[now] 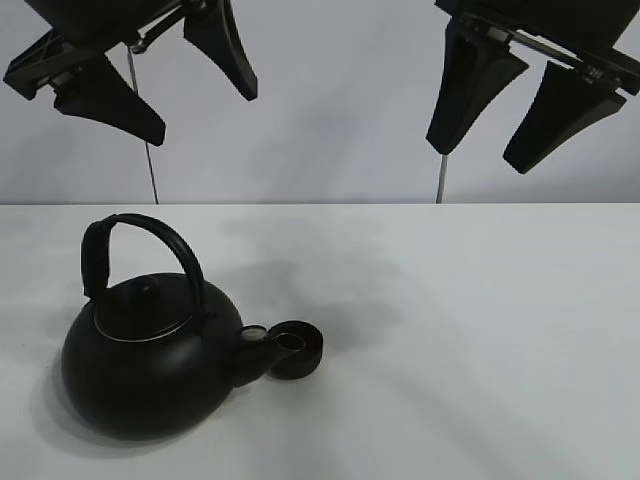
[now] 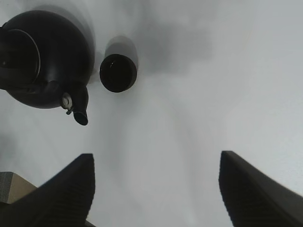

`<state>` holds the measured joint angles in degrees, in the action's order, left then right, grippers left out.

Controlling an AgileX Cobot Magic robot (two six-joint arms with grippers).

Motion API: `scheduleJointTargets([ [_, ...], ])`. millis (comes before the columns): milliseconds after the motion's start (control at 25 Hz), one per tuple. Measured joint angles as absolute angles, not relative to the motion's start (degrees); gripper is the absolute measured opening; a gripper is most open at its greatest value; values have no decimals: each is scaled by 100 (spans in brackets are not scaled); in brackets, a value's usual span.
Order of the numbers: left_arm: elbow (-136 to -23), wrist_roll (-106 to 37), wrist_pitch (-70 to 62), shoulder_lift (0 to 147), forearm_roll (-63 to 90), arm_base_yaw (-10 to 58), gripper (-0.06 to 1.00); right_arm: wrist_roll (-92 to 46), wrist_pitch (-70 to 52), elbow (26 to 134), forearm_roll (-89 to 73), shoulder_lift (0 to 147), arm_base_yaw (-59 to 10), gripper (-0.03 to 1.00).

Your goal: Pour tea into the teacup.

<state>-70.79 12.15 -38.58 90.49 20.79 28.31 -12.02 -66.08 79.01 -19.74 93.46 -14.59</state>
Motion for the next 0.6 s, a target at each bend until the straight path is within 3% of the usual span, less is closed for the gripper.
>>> scheduleJointTargets([
  [600, -7079, 1215, -3858, 9049, 2079, 2831, 57, -1202, -6608, 7901, -1974, 9346, -1459, 51],
])
